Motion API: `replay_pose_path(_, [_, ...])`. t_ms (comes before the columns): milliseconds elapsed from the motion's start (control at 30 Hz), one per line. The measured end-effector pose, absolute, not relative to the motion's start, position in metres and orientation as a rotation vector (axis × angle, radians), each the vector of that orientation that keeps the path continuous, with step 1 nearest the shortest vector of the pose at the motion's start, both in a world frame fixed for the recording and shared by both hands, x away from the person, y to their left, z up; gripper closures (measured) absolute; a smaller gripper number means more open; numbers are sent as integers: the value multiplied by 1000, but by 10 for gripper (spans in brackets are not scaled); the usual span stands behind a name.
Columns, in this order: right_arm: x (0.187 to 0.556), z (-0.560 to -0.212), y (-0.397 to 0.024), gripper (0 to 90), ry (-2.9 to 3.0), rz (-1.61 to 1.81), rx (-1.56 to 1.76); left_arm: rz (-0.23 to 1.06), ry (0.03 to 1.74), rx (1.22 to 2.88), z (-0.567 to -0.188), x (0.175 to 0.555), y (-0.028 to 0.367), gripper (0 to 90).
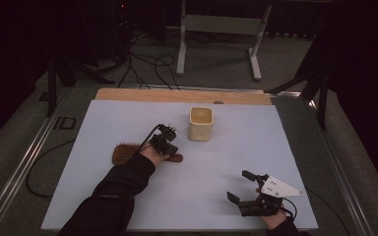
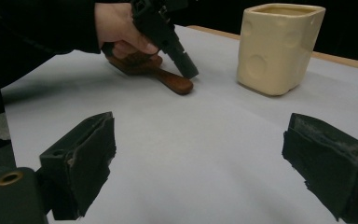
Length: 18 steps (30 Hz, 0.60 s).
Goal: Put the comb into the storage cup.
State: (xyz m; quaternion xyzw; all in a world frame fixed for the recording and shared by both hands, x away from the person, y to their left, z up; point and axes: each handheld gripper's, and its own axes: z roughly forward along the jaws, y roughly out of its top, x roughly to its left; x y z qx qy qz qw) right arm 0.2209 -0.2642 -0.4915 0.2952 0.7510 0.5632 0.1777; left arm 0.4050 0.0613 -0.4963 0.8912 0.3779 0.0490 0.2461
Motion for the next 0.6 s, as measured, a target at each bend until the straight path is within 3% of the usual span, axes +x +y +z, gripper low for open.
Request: replay_pose_path(600, [221,-491,-264,90,2125,1593,837,103,975,2469,-499,369,76,900])
